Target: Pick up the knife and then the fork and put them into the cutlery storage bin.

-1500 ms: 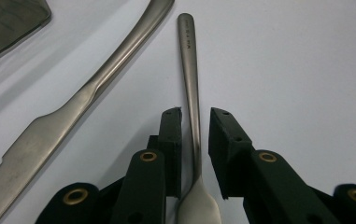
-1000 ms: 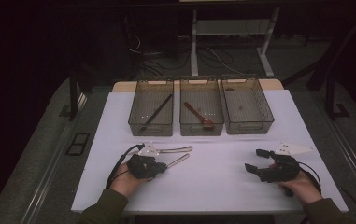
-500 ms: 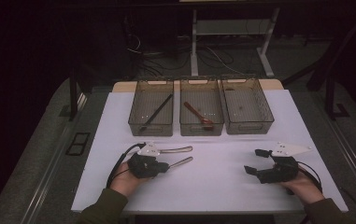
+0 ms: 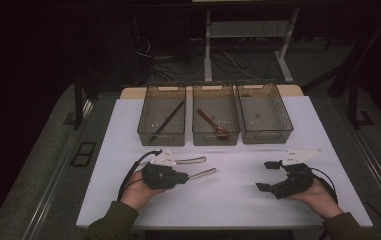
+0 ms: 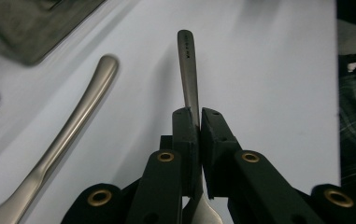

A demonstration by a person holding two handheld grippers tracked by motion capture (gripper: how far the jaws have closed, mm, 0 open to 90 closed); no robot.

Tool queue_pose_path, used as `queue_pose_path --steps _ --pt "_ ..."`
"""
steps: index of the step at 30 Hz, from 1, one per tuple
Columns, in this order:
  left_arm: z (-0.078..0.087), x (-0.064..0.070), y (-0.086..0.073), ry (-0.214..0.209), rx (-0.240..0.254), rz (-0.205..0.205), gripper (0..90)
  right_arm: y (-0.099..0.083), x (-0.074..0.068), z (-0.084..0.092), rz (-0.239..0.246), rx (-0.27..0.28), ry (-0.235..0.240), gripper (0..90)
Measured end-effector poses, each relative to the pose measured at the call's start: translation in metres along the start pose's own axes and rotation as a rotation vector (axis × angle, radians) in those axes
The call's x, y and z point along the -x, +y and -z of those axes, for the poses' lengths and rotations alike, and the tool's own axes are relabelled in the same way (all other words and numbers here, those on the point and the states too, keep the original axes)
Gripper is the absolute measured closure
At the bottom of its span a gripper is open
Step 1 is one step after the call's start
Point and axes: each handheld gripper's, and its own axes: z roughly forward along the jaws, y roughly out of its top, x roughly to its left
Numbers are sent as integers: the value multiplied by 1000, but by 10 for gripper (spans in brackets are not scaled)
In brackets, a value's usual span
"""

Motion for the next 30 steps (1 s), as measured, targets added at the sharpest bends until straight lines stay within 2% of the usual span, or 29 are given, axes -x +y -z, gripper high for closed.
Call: queue_pose_path --steps 3,5,7,11,16,20,21,23,29,30 --pt "-4 4 8 -29 0 -29 836 6 -1 -5 39 -22 14 162" --pt "-7 5 12 -47 4 -37 836 11 -1 -7 61 -32 45 209" --pt "-10 6 17 -69 5 -53 836 16 -2 -10 76 -34 66 218" --pt "-17 9 28 -109 3 -85 836 28 -6 -17 120 -51 119 221" --pt "-26 13 39 -148 -9 -123 836 43 -12 -26 170 -67 156 218" --pt "-32 15 47 -171 -29 -156 836 55 -16 -33 216 -79 183 218" --pt "-34 15 48 -174 -25 -152 836 57 -18 -36 228 -86 191 217" --pt "-36 16 51 -183 -27 -157 836 62 -18 -42 276 -112 200 217" --pt "-39 18 62 -203 -30 -188 836 76 -26 -58 339 -165 279 255" --pt "-39 18 64 -205 -30 -206 836 77 -28 -61 347 -177 289 279"
